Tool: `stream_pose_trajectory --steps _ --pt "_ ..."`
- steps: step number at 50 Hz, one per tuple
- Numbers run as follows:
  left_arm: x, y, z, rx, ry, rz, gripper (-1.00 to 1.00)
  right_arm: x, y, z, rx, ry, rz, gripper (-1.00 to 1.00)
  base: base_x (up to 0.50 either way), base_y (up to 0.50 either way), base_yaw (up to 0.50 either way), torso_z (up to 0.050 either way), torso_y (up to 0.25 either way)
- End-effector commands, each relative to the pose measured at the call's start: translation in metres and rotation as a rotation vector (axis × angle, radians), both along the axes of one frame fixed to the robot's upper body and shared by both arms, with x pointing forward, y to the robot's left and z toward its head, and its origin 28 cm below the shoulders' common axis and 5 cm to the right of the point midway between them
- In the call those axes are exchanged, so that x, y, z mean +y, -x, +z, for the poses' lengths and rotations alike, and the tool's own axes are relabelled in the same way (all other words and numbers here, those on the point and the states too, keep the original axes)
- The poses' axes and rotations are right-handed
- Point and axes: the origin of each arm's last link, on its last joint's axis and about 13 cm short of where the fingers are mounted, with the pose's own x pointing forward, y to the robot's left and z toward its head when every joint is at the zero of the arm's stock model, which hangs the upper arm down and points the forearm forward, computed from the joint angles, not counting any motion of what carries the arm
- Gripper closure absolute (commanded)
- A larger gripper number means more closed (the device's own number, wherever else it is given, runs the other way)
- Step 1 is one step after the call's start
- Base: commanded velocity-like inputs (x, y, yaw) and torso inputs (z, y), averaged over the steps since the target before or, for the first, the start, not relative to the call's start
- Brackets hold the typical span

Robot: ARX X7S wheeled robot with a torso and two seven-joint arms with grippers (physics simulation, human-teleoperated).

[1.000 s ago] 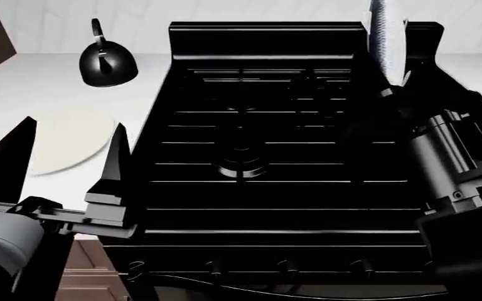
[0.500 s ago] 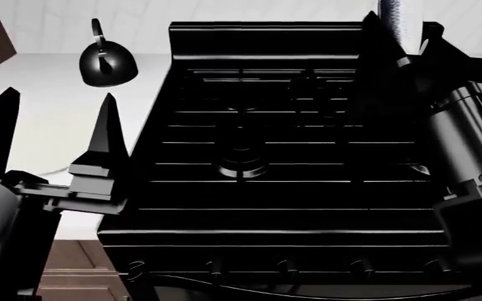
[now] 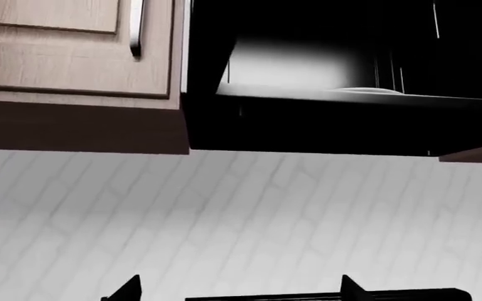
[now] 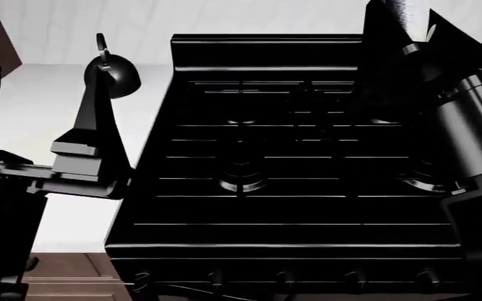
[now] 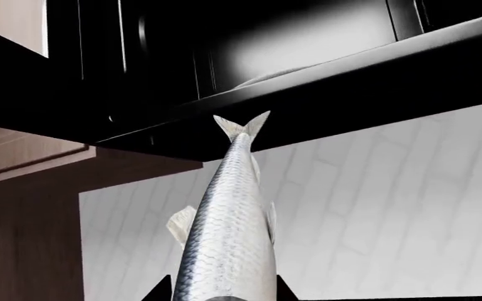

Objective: Pick the fish from the counter and place it in the microwave.

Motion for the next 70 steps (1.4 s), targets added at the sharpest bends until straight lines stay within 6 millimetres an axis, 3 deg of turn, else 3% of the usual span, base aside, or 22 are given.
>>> stream_pose_trajectory --steps 1,23,35,70 --pt "0.0 0.0 0.002 -0.007 0.001 -0.003 -1.0 -0.002 0.0 0.003 -0.027 0.003 -0.015 1.0 0.0 0.0 0.0 0.05 0.0" --pt "-0.002 0.0 0.007 -0.024 0.012 -0.013 -1.0 -0.001 0.003 0.008 -0.041 0.007 -0.012 1.0 0.0 0.0 0.0 0.049 0.0" --pt "-0.001 0.0 0.008 -0.032 0.009 -0.01 -1.0 -0.002 0.005 0.019 -0.071 0.0 -0.032 1.0 0.0 0.0 0.0 0.0 0.0" --pt "0.0 0.002 0.014 -0.05 0.011 -0.017 -1.0 0.002 0.021 0.108 -0.166 0.128 -0.079 1.0 0.0 0.0 0.0 0.0 0.0"
